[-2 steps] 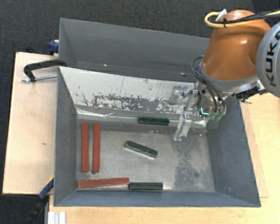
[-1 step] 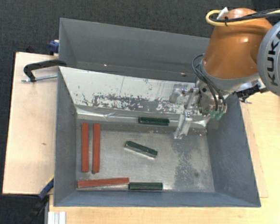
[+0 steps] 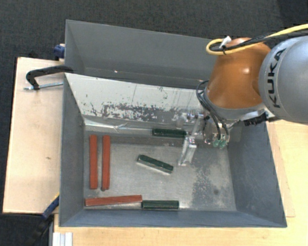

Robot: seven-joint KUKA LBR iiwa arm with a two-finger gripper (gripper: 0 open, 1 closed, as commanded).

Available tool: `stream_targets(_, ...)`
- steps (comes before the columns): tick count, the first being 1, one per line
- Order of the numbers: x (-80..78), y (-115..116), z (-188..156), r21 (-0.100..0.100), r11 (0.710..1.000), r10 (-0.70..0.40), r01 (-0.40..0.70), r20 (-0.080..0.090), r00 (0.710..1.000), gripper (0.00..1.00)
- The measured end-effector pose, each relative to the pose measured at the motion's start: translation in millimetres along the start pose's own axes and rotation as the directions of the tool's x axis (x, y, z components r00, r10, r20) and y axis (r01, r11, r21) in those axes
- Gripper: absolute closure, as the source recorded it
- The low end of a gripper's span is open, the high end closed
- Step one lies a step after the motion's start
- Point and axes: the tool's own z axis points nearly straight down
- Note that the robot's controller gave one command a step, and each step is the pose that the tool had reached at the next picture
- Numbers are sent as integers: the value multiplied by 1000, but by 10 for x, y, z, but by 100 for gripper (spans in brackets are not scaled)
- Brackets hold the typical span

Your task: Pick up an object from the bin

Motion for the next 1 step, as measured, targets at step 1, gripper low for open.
stream_targets(1, 84, 68, 648, -1, 964, -266, 266, -6, 964, 0)
